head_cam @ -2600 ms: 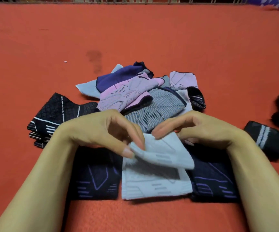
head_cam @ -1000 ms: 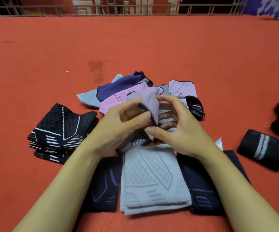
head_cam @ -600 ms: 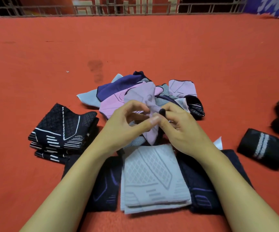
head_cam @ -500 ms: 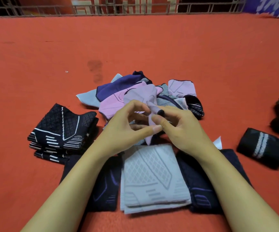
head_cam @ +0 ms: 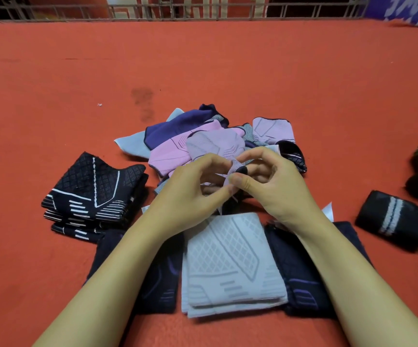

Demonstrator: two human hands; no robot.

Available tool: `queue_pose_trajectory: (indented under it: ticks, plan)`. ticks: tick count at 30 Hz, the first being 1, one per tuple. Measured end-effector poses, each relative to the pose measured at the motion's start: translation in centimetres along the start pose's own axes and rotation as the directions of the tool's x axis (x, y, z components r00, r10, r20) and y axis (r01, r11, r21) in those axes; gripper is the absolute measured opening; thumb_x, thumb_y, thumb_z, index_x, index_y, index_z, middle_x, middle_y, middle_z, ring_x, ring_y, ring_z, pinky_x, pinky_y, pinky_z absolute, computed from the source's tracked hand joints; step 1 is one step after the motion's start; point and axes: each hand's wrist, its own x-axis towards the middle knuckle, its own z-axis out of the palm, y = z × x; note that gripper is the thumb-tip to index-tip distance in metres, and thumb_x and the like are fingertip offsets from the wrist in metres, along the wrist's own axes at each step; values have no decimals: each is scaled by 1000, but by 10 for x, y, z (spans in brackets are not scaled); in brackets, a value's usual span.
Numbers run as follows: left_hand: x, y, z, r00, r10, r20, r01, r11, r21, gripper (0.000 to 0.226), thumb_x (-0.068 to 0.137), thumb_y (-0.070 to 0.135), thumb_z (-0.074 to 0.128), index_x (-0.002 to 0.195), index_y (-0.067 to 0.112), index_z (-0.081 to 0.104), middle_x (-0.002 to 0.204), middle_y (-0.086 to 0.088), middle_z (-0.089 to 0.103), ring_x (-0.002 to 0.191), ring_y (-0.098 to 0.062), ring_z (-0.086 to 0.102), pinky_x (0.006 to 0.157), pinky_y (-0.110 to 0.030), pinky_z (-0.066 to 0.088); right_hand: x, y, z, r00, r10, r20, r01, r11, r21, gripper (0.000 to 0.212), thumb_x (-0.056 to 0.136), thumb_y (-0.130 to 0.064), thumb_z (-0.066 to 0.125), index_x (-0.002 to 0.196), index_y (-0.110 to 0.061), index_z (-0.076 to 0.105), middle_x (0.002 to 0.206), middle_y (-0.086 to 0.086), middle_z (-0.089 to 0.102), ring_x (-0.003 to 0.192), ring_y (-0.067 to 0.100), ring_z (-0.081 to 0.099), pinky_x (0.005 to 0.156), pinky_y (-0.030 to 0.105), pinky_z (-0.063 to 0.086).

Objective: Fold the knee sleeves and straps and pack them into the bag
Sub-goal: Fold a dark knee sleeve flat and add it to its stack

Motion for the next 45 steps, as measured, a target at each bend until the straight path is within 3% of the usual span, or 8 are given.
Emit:
queue_pose_trajectory:
  ticks: [7, 15, 19, 23, 29, 38, 41, 45]
  plan:
    - [5, -7, -11, 998, -22, -67, 29, 994, 106, 15, 101, 14, 64, 104, 25, 75, 88, 12, 76, 75, -8, 71, 73, -25, 58, 0, 3, -1, 999, 25, 43, -29, 996, 89, 22, 85, -19, 81, 104, -19, 69, 93, 4, 75, 90, 13, 69, 86, 26, 56]
    - [10, 6, -15, 935, -321, 154, 337, 664, -668, 25, 104, 0, 50, 117, -1, 71, 106, -14, 76, 89, -21, 74, 80, -29, 62, -3, -10, -9, 924, 123, 363, -355, 635, 687, 28, 91, -4, 60, 114, -18, 63, 117, 20, 69, 103, 28, 67, 96, 37, 55]
    - [13, 7, -8, 910, -365, 199, 379, 533, -756, 26, 96, 2, 57, 121, 2, 65, 108, -15, 71, 94, -25, 68, 85, -31, 60, -2, -11, -9, 956, 133, 261, -141, 990, 12, 55, 95, -4, 68, 138, -31, 48, 110, 14, 72, 89, 15, 66, 83, 28, 53]
    - [10, 5, -15, 931, -281, 233, 315, 293, -903, 37, 80, -1, 61, 114, 10, 56, 109, -14, 65, 102, -29, 61, 92, -36, 50, 4, 1, 1, 999, 20, 37, 0, 878, -478, 73, 90, -18, 76, 150, -39, 41, 85, -11, 54, 75, 1, 54, 78, 23, 46]
    - [8, 5, -17, 986, -119, 119, 147, 952, -267, 33, 93, -3, 72, 106, 11, 45, 82, -1, 73, 70, -12, 57, 68, -20, 50, 2, -5, 1, 984, -26, -176, -34, 942, -333, 51, 82, 13, 53, 116, -24, 63, 96, -11, 75, 86, 10, 70, 79, 21, 53]
    - [13, 6, -19, 967, -209, -142, 134, 901, -413, 44, 100, 49, 54, 70, 20, 68, 67, -2, 63, 60, -14, 54, 59, -31, 43, -12, -29, 14, 938, 147, 313, -302, 787, 537, 55, 79, 5, 46, 131, -12, 53, 86, 7, 72, 75, 18, 65, 75, 31, 51]
    - [10, 8, -24, 957, -289, -31, 225, 807, -545, 38, 100, 44, 59, 86, 11, 72, 73, -3, 68, 63, -14, 62, 58, -26, 50, -12, -29, 13, 933, 84, 350, -204, 924, 324, 48, 88, -2, 54, 135, -13, 51, 100, 8, 73, 91, 21, 67, 88, 34, 52]
    - [3, 9, -20, 961, -187, 206, 235, 942, -242, 32, 91, 19, 81, 118, 12, 66, 91, 2, 73, 73, -10, 63, 65, -24, 50, -7, -10, 16, 983, -93, -157, 14, 897, -442, 43, 79, -6, 69, 113, -28, 56, 73, -8, 69, 63, 10, 60, 66, 30, 45]
